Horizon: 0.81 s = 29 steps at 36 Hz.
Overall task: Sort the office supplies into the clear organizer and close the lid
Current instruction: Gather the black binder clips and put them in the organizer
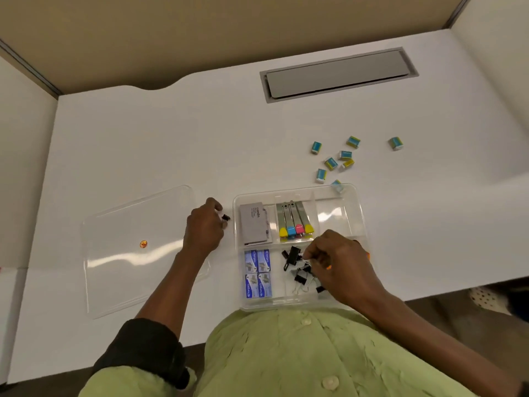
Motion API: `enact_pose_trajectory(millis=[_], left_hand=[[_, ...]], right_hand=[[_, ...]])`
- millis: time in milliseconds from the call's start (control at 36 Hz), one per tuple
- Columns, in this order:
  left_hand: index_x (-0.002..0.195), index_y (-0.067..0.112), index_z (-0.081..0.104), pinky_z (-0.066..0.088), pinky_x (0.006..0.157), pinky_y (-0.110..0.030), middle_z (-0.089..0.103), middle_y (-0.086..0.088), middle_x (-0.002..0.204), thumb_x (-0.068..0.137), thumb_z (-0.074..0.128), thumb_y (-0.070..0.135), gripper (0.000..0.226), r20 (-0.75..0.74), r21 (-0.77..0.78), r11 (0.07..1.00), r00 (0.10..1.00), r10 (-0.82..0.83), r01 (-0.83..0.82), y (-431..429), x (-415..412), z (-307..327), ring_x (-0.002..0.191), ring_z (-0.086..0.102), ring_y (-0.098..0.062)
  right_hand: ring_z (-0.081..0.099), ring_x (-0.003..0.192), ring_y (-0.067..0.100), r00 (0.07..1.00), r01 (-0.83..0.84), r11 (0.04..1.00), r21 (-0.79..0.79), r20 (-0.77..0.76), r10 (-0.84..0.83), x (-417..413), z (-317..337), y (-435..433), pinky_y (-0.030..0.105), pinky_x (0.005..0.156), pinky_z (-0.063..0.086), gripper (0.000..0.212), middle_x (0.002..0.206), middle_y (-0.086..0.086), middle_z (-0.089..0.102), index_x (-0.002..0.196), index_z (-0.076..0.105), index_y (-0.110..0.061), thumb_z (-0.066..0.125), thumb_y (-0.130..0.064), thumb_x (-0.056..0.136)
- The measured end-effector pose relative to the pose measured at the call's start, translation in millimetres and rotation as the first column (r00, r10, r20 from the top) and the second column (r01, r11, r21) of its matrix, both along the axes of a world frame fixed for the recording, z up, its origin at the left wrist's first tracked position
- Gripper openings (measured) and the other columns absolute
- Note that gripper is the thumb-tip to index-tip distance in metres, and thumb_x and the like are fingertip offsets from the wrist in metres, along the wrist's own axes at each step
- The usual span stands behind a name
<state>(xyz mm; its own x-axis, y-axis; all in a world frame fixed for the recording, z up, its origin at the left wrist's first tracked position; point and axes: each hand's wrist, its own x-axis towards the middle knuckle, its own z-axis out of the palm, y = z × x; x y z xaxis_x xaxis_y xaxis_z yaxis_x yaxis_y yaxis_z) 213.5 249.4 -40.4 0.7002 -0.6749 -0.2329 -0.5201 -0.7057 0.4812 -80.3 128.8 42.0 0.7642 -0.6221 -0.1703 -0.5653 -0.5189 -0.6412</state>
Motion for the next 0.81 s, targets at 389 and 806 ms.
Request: enact_pose_trajectory(millis=[389, 806], left_hand=[[0.093, 0.032, 0.069, 0.056, 0.068, -0.030, 0.069, 0.018, 0.086, 0.088, 0.078, 0.021, 0.015, -0.112, -0.176, 0.980, 0.987, -0.113, 0.092, 13.1, -114.4, 75.6, 0.074, 0.064, -0.001], [0.120, 0.009, 0.067, 0.060, 0.074, -0.033, 0.068, -0.012, 0.115, 0.076, 0.083, 0.002, 0.048, 0.147, 0.136, 0.769, 0.755, -0.639, 0.625, -32.1, -192.2, 31.5, 0.101, 0.064, -0.025]], right_hand=[[0.059, 0.075, -0.003, 0.982, 0.168, 0.986, -0.015, -0.086, -0.168, -32.9, -3.2, -28.9, 0.010, 0.066, 0.041, 0.027, 0.091, -0.015, 0.068, 0.089, 0.074, -0.026, 0.064, -0.001, 0.088], [0.062, 0.089, 0.028, 0.893, -0.256, 0.942, -0.217, -0.426, 0.145, -48.6, -28.4, -24.4, 0.036, 0.059, 0.054, 0.044, 0.103, 0.010, 0.060, 0.115, 0.068, -0.020, 0.084, -0.014, 0.074]])
